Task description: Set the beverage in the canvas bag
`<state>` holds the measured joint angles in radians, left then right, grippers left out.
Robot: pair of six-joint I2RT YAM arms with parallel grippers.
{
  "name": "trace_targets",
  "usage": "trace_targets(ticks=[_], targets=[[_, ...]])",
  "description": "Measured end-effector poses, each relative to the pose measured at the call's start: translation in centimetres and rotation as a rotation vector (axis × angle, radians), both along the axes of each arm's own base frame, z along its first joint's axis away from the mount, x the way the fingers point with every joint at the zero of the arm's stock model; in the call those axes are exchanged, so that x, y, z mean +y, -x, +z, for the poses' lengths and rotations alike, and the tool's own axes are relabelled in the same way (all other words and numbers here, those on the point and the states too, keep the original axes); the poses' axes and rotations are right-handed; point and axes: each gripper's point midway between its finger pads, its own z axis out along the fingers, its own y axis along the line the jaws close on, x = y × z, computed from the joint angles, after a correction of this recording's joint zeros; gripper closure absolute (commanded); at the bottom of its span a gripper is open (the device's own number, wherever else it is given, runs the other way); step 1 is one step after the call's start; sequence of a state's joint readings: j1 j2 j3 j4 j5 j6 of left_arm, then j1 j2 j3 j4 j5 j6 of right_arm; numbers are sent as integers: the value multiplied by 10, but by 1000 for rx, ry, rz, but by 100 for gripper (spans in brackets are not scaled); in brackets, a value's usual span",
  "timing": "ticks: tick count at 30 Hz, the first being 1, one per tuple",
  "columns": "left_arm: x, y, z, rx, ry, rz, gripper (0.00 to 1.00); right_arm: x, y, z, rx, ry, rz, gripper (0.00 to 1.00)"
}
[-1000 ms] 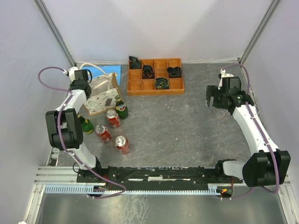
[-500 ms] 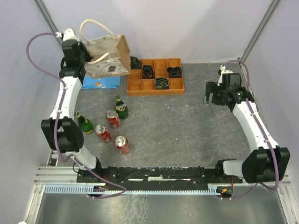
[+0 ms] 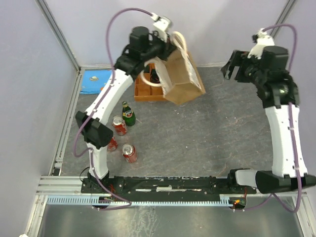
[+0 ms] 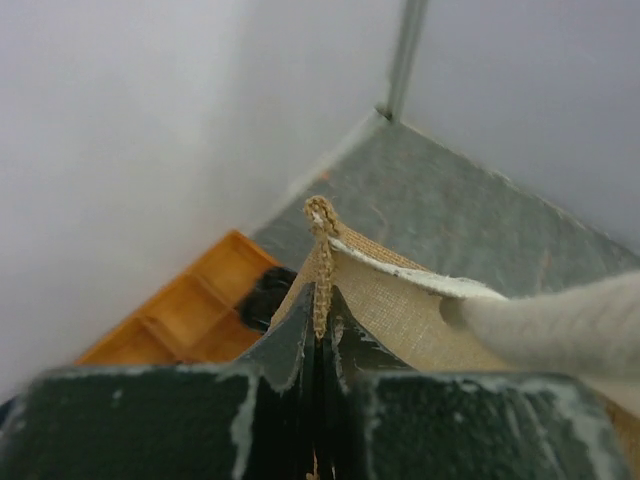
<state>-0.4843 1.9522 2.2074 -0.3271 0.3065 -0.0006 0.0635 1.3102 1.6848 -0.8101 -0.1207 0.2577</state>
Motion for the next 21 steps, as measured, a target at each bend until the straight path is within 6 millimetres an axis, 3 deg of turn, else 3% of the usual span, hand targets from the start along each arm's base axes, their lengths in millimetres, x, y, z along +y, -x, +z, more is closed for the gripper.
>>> trace_targets(ticks=[3,5,7,11,13,17,21], targets=[[-42,12,-36,62,-57,-83,97,3,29,59,-128,-24,22,14],[-60,17,-59,100,-96,-107,97,5,52,80,-177,-33,41,14],[-72,17,-79,122,-134,-111,97,9,74,87,-195,-40,59,14],[-95,13,-104,148,-176,-106,97,18,112,64,-153,-74,100,14],[-103,9,-108,146,-179,-103,97,24,119,47,-114,-92,118,15],[-105,6,-115,158,-189,-97,97,38,115,8,-11,-94,151,15],[-105,9,-119,172,-198,-100,97,58,100,-16,62,-46,187,15]])
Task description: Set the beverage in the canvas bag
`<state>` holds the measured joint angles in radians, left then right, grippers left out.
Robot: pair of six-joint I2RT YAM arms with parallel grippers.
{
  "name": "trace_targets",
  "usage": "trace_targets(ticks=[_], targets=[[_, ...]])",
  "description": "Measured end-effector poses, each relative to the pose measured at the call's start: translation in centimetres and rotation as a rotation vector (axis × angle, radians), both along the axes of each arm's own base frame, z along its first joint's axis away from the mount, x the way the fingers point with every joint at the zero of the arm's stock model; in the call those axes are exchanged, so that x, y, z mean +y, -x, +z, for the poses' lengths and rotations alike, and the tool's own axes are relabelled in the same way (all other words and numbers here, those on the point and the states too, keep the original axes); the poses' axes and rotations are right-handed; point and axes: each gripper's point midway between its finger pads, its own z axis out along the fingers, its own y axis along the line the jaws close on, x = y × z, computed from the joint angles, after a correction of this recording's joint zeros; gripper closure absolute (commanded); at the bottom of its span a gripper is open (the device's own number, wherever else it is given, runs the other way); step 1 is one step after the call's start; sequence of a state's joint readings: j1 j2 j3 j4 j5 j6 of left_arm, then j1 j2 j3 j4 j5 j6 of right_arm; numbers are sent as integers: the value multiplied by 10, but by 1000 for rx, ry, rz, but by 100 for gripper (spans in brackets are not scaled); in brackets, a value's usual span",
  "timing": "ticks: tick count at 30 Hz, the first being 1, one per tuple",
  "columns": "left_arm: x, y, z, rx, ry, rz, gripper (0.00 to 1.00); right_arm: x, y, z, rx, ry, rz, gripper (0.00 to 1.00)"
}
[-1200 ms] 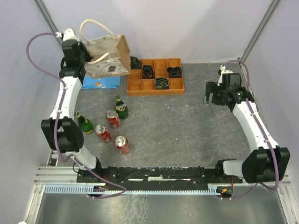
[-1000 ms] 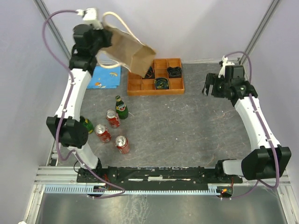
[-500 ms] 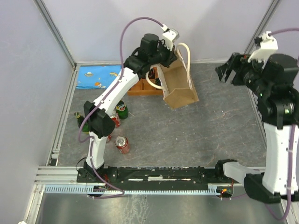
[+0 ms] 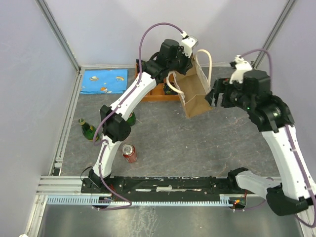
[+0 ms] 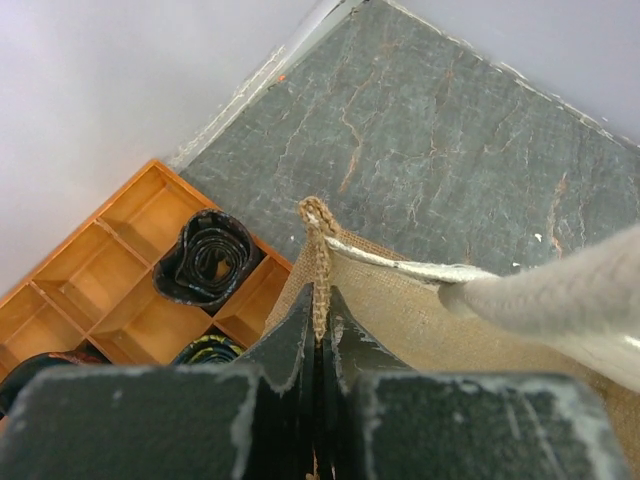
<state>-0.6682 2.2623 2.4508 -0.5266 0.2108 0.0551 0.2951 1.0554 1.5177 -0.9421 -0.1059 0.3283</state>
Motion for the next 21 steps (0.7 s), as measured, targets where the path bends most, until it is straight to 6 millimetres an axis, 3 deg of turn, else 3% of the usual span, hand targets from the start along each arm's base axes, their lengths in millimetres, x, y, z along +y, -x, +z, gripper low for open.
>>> trace_targets(ticks=[4,13,16,19,21], targets=[[-1,1,-1,4,-1,-3,97,18,-21,-14,14,57,22,15],[-4,7,-13,34,-16,-17,97,17,-66,-21,-41,142,-46,17],[-7,12,-18,62,-13,-21,97,20,-82,-35,-32,164,-56,23],[-12,18,-17,90,9,-30,97,23,-97,-63,15,205,-63,31],[-13,21,-14,98,18,-32,97,22,-103,-83,48,238,-73,50]])
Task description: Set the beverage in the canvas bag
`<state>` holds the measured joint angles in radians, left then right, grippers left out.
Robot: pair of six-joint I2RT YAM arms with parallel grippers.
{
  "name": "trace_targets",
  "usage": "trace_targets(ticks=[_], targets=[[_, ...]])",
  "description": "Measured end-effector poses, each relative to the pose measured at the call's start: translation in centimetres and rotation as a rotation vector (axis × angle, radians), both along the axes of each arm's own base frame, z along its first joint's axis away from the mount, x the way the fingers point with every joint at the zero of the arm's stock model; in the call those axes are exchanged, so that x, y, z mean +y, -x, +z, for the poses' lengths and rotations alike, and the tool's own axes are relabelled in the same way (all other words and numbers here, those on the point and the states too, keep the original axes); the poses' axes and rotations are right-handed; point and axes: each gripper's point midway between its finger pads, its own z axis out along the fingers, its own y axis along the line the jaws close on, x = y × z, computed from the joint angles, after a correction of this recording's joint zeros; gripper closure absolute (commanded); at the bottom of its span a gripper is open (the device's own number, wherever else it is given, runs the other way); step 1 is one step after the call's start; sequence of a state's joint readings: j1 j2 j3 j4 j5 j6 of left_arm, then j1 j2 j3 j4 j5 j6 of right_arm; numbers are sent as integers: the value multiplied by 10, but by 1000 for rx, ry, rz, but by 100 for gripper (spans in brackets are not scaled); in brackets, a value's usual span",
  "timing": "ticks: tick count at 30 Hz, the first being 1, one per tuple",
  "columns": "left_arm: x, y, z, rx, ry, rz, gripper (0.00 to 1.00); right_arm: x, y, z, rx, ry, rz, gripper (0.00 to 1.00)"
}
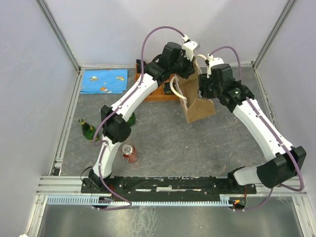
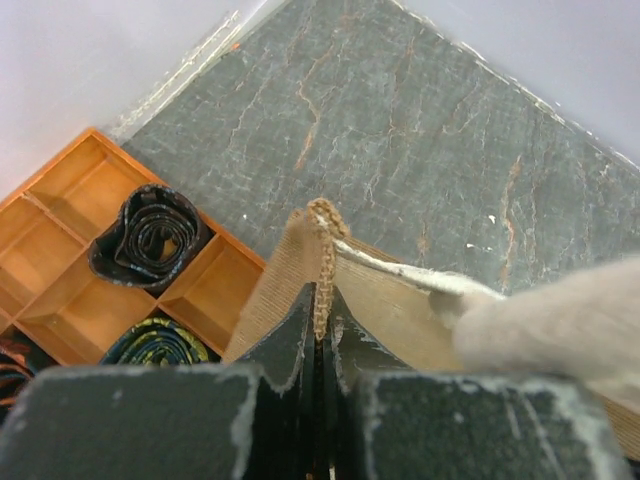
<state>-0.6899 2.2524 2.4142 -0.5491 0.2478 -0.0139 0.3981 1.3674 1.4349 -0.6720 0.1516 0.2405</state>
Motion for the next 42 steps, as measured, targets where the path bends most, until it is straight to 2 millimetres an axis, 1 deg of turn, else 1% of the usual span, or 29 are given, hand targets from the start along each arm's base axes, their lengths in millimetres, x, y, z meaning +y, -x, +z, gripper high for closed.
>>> trace_targets(ticks=[2,3,4,5,6,7,8,9,10,11,13,15,16,17,18,19,20,22,23,24,25,27,29,31,34,37,42], targets=[[1,2,1,8,4,4,97,-3,-2,-16,25,34,-9,81],[3,4,1,16,4,5,91,-5,-2,-21,32,45,-15,92],[4,7,1,28,4,3,73,-6,-2,-24,36,49,-22,99],[7,10,1,35,1,3,54,-7,-2,-25,35,51,-23,100],[9,13,1,42,-2,3,37,-7,-2,-24,30,47,-29,100],[11,18,2,56,0,2,22,-8,-2,-24,25,47,-31,100],[13,22,5,66,2,6,12,-9,0,-24,22,45,-36,100],[17,25,10,77,12,15,5,-10,2,-25,21,44,-38,100],[21,27,17,79,21,26,1,-12,6,-27,23,42,-41,100],[27,28,24,75,27,38,0,-14,12,-30,29,39,-45,100],[40,31,47,53,55,64,1,-18,24,-39,46,29,-54,100],[61,32,77,23,94,103,1,-21,36,-48,64,12,-65,100],[73,32,88,11,109,124,1,-22,43,-55,76,2,-71,100],[92,32,101,-2,126,161,1,-24,50,-62,91,-6,-77,100],[107,32,110,-11,136,188,1,-24,56,-68,106,-13,-82,100],[127,32,120,-24,147,226,1,-24,62,-74,120,-23,-86,100],[152,31,128,-33,159,280,1,-24,67,-80,135,-34,-92,100],[191,29,135,-36,175,369,1,-22,76,-89,161,-59,-105,100],[214,26,135,-32,179,426,1,-19,81,-94,174,-76,-112,100],[234,25,132,-23,179,472,1,-16,85,-96,184,-89,-116,100],[248,23,129,-16,178,509,1,-13,89,-98,192,-104,-120,100],[275,19,115,13,166,582,1,-3,97,-101,212,-136,-131,100],[286,20,97,49,145,613,1,5,104,-102,230,-165,-155,100],[289,23,81,84,128,620,1,12,112,-105,247,-182,-184,100],[289,32,59,132,103,619,1,22,131,-111,278,-174,-224,100],[290,39,53,147,96,615,1,32,143,-113,286,-155,-240,100],[290,47,55,145,105,602,1,51,158,-116,263,-142,-258,100]])
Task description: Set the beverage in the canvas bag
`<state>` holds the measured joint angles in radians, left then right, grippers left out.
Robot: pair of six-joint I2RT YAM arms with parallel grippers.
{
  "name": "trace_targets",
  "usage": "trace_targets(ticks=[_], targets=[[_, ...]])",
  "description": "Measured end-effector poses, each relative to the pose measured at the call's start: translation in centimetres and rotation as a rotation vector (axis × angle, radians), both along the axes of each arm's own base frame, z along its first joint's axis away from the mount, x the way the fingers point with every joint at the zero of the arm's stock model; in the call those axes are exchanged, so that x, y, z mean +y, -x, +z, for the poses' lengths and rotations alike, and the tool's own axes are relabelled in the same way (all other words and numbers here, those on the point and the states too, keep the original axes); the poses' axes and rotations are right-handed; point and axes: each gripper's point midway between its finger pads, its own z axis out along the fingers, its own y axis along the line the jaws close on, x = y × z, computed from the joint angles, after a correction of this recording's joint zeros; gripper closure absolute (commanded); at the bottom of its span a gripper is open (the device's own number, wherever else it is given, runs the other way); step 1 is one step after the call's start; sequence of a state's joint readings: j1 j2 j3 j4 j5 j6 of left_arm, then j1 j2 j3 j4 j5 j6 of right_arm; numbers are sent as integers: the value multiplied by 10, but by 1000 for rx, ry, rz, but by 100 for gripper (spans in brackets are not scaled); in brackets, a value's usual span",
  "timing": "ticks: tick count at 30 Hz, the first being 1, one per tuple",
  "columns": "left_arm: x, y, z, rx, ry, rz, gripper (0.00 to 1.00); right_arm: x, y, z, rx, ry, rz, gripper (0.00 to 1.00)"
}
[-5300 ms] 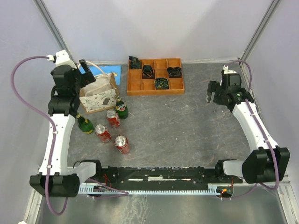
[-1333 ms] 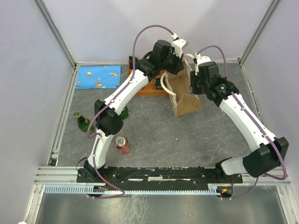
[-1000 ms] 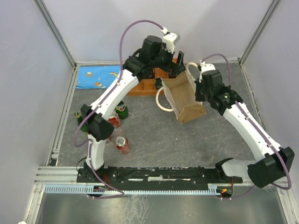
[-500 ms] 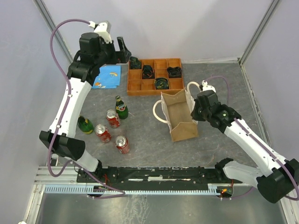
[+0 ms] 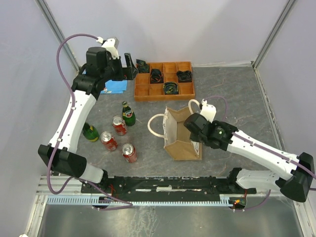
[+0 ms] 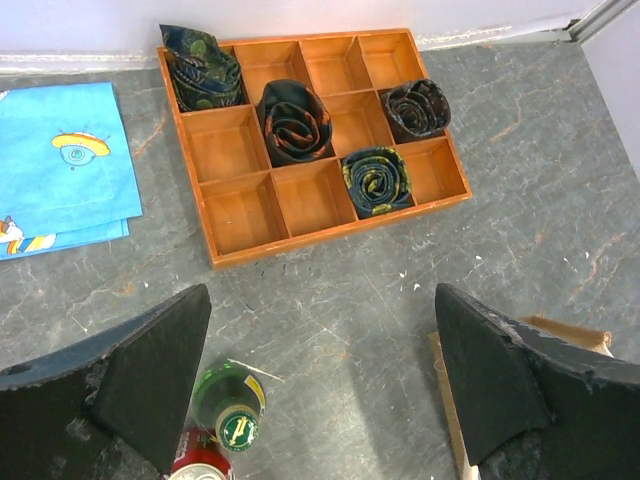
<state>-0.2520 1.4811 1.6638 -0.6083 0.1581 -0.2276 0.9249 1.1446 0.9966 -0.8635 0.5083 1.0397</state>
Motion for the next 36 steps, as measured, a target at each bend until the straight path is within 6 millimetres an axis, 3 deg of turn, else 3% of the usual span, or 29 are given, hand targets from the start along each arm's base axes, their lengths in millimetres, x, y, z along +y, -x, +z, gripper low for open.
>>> trace_targets(ticks=[6,14,26,28,32,36], targets=[[0,7,-3,6,3,-10,1,13,4,0,-16,-36,-22,100],[-1,9,-13,29,5,-22,1,37,-4,-4,-35,-105,-8,100],[0,14,-27,57,-2,-22,1,63,-1,-44,51,-138,34,100],[1,15,-29,60,-3,-22,1,66,-2,-48,60,-141,38,85],[1,16,-32,65,-4,-22,1,65,-1,-51,75,-134,38,41],[1,17,-36,74,-6,-22,1,59,1,-53,82,-105,33,19]])
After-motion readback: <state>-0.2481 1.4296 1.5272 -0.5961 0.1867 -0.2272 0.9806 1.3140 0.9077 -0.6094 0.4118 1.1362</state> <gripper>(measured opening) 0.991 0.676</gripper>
